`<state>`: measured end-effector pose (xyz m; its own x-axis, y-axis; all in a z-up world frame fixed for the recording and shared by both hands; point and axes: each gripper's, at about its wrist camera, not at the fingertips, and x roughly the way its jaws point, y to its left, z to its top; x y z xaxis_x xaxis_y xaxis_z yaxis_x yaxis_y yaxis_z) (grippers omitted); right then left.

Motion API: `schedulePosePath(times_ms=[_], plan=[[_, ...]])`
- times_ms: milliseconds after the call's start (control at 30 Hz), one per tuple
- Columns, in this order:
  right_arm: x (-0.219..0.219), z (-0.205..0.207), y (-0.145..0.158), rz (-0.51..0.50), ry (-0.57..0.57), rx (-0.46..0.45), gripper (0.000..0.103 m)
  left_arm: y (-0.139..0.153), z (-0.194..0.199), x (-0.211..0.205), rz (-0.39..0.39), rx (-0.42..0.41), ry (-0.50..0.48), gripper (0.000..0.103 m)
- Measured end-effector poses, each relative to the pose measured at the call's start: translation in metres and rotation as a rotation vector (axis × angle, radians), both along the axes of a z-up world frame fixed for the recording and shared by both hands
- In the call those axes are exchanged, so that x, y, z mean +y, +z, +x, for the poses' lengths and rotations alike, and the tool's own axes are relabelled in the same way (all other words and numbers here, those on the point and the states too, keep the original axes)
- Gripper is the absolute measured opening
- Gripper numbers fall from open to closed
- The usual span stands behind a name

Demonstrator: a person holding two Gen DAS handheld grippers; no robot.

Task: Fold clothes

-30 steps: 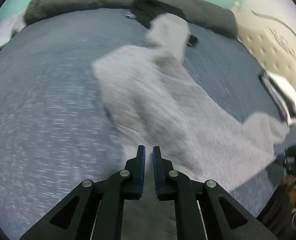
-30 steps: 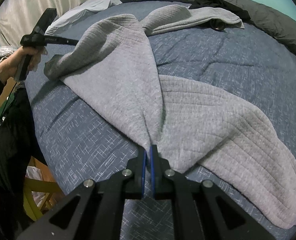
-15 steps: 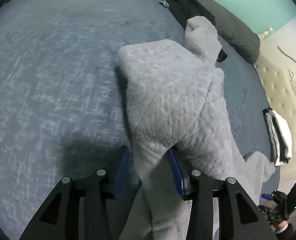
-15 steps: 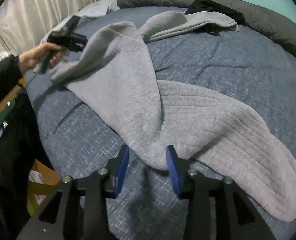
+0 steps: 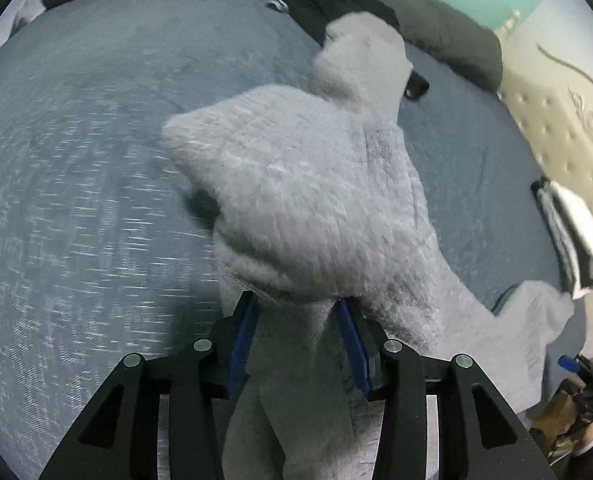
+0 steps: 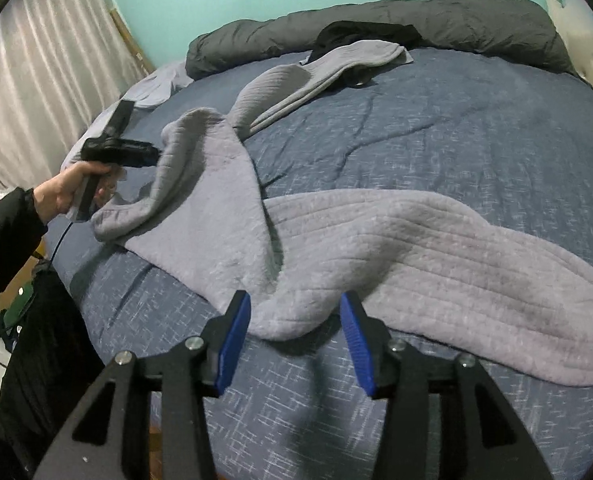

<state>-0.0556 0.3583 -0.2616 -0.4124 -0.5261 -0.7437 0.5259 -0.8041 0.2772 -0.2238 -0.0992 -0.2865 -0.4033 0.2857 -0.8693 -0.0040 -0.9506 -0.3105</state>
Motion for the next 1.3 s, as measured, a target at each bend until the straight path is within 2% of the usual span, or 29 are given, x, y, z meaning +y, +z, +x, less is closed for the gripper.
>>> schedulePosePath(times_ms=[100, 233, 333, 400, 533, 633, 767, 967, 1133, 1200, 1300], plan=[[-0.006, 0.003, 0.001, 0.005, 0.027, 0.008, 0.047, -0.008, -0.005, 0.012, -0.031, -0.018, -0.006, 0.045], [-0.008, 0.004, 0.001, 0.007, 0.042, 0.014, 0.047, -0.013, -0.006, 0.026, -0.087, -0.003, -0.028, 0.041], [-0.007, 0.002, 0.002, -0.003, 0.033, 0.014, 0.047, -0.012, -0.005, 0.031, -0.114, 0.009, -0.038, 0.033], [-0.005, 0.0, 0.004, -0.012, 0.022, 0.014, 0.047, -0.009, -0.002, 0.032, -0.131, 0.026, -0.041, 0.023], [0.0, -0.001, 0.007, -0.04, 0.0, 0.015, 0.047, 0.003, 0.007, 0.03, -0.158, 0.067, -0.043, 0.015], [0.002, -0.002, 0.01, -0.05, -0.011, 0.018, 0.047, 0.019, 0.007, 0.026, -0.17, 0.104, -0.029, 0.014], [0.002, -0.001, 0.013, -0.052, -0.007, 0.024, 0.047, 0.057, 0.017, 0.007, -0.227, 0.19, 0.014, 0.013], [-0.004, -0.002, 0.012, -0.059, -0.003, 0.024, 0.047, 0.115, 0.014, -0.043, -0.384, 0.284, 0.101, 0.013], [-0.009, -0.003, 0.013, -0.065, 0.004, 0.029, 0.047, 0.14, 0.023, -0.083, -0.5, 0.298, 0.158, 0.013], [-0.01, -0.004, 0.013, -0.061, 0.005, 0.027, 0.047, 0.129, 0.012, -0.09, -0.527, 0.265, 0.189, 0.013], [-0.01, -0.005, 0.013, -0.058, 0.003, 0.021, 0.047, 0.094, 0.005, -0.115, -0.512, 0.142, 0.227, 0.013]])
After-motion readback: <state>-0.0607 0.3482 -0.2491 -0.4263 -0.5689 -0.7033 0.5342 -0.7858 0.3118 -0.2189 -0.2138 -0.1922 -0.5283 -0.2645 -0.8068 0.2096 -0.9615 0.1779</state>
